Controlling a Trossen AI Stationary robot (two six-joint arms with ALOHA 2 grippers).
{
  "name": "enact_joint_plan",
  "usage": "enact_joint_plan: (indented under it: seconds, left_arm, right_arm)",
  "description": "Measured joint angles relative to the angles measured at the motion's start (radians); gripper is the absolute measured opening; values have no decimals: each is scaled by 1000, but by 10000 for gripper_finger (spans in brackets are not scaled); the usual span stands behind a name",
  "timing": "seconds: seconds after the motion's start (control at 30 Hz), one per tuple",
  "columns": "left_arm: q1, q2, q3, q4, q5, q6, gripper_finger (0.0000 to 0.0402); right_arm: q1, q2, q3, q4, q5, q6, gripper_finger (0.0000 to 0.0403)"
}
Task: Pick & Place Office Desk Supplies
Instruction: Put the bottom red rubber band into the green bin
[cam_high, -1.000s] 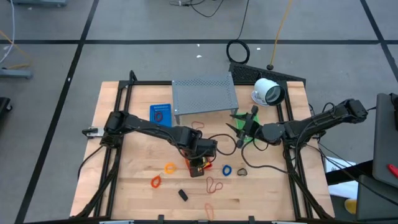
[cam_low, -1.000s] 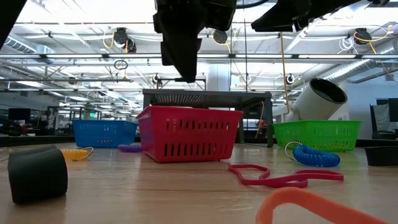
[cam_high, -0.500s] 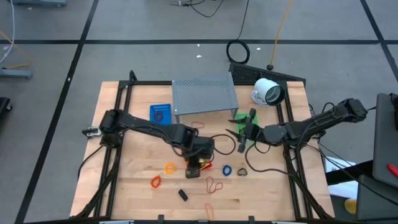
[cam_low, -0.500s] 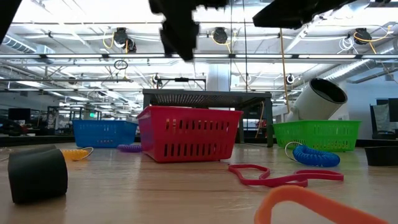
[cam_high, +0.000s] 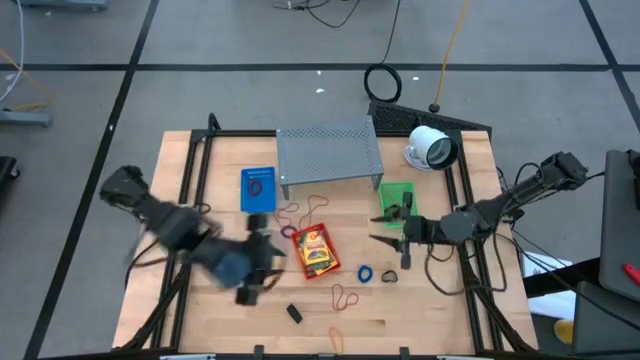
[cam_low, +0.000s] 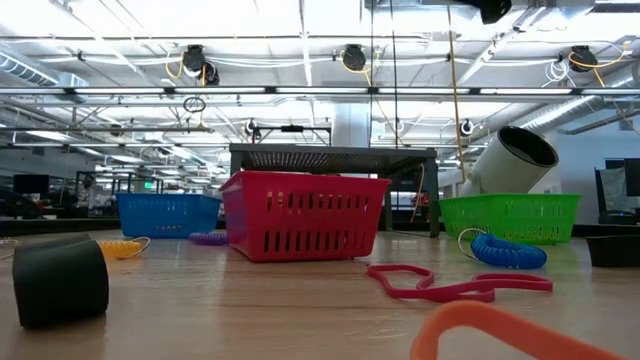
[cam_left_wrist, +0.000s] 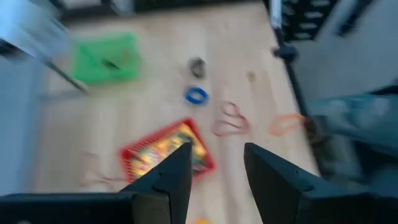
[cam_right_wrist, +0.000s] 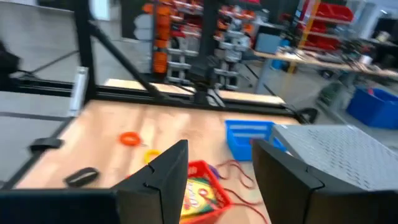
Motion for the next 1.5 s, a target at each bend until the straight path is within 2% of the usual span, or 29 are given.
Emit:
enact_joint_plan:
  seconds: [0.1,0.2,0.37,0.53,0.67,0.73,0.83,0.9,1.0,1.07,1.13,1.27,1.4,1.5]
  left_arm:
    - [-131,-2,-16,-7,-247,3,152]
    - [-237,2,-84,-10,-455,-3,152]
    - [-299,2,-288,-8,-731,-157,152]
    - [-298,-9,-445,-8,-875,-404,152]
    - [-275,-12,-515,6,-888,-559,152]
    - [-258,-12,-549,49,-879,-580,152]
    - [-224,-12,-598,222,-773,-457,152]
    - [-188,-12,-634,413,-625,-270,152]
    - [-114,-12,-714,798,-248,104,152]
    - [-51,-12,-769,981,21,258,152]
    - [21,-12,-799,1008,178,284,152]
    - [130,-39,-845,906,281,252,152]
    - [201,-55,-958,951,501,253,152]
    - [239,-55,-1068,1097,637,238,152]
  right_arm:
    - [58,1,0,15,2,-22,166]
    - [133,9,0,43,20,-15,166]
    - [295,52,1,44,189,41,166]
    - [414,171,62,41,293,69,166]
    - [433,319,170,37,287,71,166]
    - [426,401,233,18,256,88,166]
    - [397,513,341,-59,213,118,166]
    - [377,563,403,-113,176,145,166]
    - [355,598,442,-156,99,197,166]
    - [353,595,440,-173,79,222,166]
    - [360,577,429,-184,82,243,166]
    - [392,526,401,-217,141,256,166]
    - [411,479,351,-195,168,290,166]
    - [407,467,296,-195,180,338,166]
